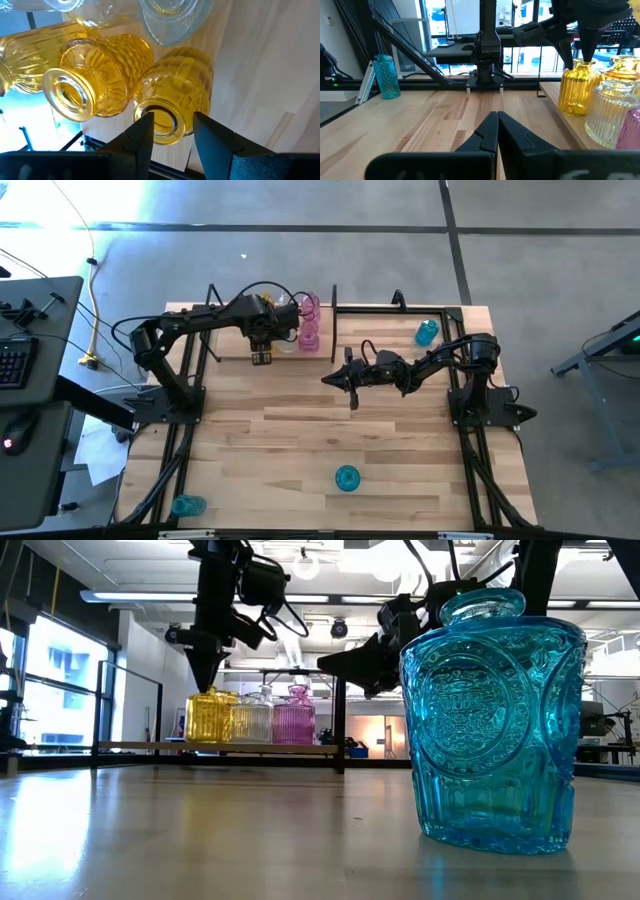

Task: Sort vases onto shelf
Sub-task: Put the yellow vase on the shelf

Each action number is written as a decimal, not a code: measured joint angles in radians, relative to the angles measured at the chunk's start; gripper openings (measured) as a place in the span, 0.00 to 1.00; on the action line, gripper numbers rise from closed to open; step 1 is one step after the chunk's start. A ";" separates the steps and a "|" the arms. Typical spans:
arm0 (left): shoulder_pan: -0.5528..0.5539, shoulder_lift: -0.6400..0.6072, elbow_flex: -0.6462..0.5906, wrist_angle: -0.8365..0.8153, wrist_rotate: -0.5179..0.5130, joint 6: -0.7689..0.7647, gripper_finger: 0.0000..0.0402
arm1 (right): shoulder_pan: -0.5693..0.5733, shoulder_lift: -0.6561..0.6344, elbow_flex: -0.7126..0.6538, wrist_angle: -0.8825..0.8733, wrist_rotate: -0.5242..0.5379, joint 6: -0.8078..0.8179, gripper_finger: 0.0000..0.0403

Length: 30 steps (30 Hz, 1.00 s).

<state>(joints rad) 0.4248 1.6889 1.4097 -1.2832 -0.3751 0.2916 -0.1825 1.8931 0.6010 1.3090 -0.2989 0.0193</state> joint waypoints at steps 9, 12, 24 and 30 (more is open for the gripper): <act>0.000 -0.005 0.000 0.003 -0.028 -0.001 0.32 | 0.000 0.000 0.000 -0.004 0.000 0.000 0.00; 0.000 -0.005 0.000 0.003 -0.031 -0.001 0.32 | 0.000 0.000 0.000 -0.009 0.000 0.000 0.00; -0.003 -0.045 0.000 0.002 -0.071 -0.008 0.32 | 0.000 0.000 0.000 -0.011 -0.010 -0.019 0.00; -0.008 -0.059 0.000 0.005 -0.050 -0.047 0.32 | 0.000 0.000 0.000 -0.011 -0.010 -0.019 0.00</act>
<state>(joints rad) 0.4171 1.6295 1.4097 -1.2781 -0.4254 0.2446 -0.1826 1.8931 0.6010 1.2976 -0.3084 0.0002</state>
